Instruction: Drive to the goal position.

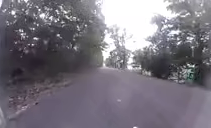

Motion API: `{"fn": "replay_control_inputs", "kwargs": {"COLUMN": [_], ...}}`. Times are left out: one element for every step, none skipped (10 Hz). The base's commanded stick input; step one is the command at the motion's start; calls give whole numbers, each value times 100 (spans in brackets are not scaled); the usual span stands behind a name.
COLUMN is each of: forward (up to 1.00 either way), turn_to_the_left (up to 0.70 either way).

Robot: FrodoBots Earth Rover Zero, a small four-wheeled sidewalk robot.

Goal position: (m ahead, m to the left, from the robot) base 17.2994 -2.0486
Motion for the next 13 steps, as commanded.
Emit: {"fn": "replay_control_inputs", "kwargs": {"forward": [70, 70, 70, 70, 70, 70, 70, 70, 70, 70, 70, 70, 70], "turn_to_the_left": [0, 0, 0, 0, 0, 0, 0, 0, 0, 0, 0, 0, 0]}}
